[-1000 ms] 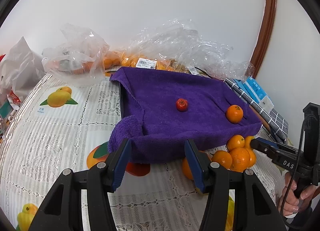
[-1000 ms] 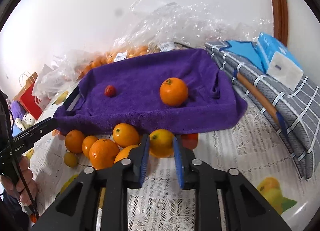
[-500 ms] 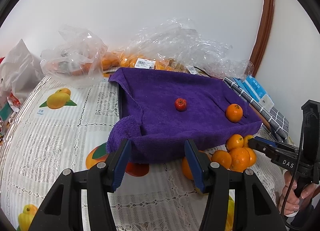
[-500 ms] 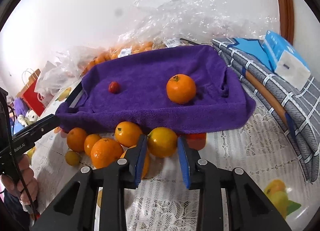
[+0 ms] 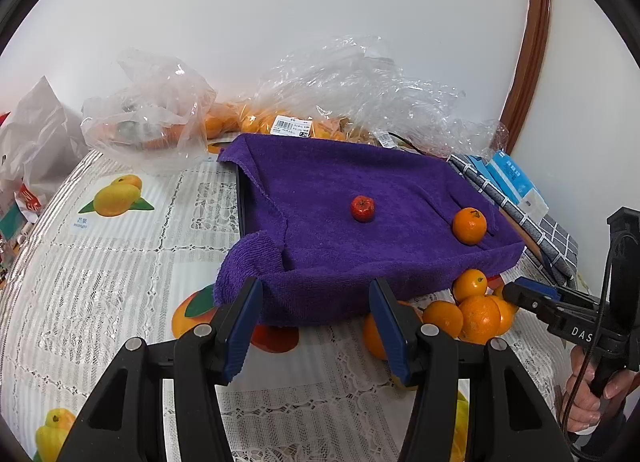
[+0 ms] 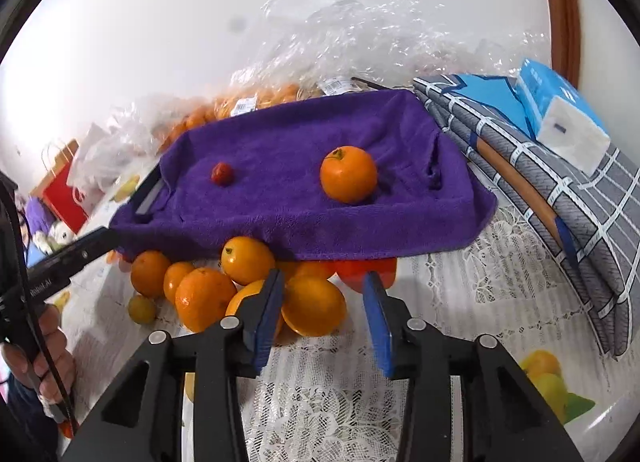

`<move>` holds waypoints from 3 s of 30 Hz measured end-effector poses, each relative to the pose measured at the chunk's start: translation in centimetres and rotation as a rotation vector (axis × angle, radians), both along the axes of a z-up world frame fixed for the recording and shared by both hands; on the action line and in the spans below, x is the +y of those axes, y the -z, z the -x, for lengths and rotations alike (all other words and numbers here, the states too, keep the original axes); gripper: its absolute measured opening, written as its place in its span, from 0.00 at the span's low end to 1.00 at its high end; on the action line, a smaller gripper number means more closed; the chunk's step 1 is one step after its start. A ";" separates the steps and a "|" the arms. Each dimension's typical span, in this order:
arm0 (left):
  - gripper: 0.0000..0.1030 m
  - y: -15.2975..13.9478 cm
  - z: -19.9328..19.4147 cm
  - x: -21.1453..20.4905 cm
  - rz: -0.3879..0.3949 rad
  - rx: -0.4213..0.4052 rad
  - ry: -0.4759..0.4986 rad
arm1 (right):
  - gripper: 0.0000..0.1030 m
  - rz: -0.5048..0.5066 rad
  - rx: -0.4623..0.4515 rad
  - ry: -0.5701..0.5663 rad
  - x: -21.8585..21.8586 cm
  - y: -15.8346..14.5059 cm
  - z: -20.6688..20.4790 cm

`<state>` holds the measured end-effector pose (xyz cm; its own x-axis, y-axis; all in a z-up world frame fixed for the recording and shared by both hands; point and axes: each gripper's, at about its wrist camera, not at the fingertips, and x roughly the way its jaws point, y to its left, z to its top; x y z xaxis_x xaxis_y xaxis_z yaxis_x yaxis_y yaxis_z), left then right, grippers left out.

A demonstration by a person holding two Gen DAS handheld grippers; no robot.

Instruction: Organize fruits

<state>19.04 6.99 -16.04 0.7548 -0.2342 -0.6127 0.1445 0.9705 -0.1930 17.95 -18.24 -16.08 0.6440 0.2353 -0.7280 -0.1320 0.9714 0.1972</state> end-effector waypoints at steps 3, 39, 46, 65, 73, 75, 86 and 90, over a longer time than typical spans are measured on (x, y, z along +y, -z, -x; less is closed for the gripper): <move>0.51 0.0 0.0 0.0 0.001 0.001 0.000 | 0.43 -0.028 0.021 -0.010 -0.3 0.3 0.0; 0.51 0.5 0.3 -2.8 0.015 0.043 0.173 | 0.34 0.087 0.005 0.115 -1.3 0.4 0.8; 0.51 1.7 -1.2 -3.6 0.017 0.147 0.197 | 0.34 0.098 0.011 0.100 -0.8 0.5 0.6; 0.37 -0.5 0.7 -2.6 0.101 0.001 0.207 | 0.34 0.066 -0.131 0.111 -1.0 -1.3 2.2; 0.37 -2.1 1.0 -1.5 0.091 -0.037 0.131 | 0.34 0.044 -0.155 0.121 -1.1 -2.2 2.3; 0.37 -2.6 1.0 -1.4 0.084 -0.038 0.111 | 0.34 0.058 -0.147 0.130 -1.0 -2.5 1.9; 0.37 -6.6 -2.9 -2.9 0.038 -0.109 0.033 | 0.34 0.094 -0.215 0.098 -0.3 -7.1 -2.3; 0.37 -6.6 -4.8 -3.3 0.026 -0.134 -0.001 | 0.34 0.102 -0.226 0.103 0.1 -7.9 -5.3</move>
<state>23.84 3.72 -9.40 0.8297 -0.2476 -0.5003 0.1696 0.9657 -0.1967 23.24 -18.19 -8.18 0.8098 0.0927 -0.5794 -0.0611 0.9954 0.0739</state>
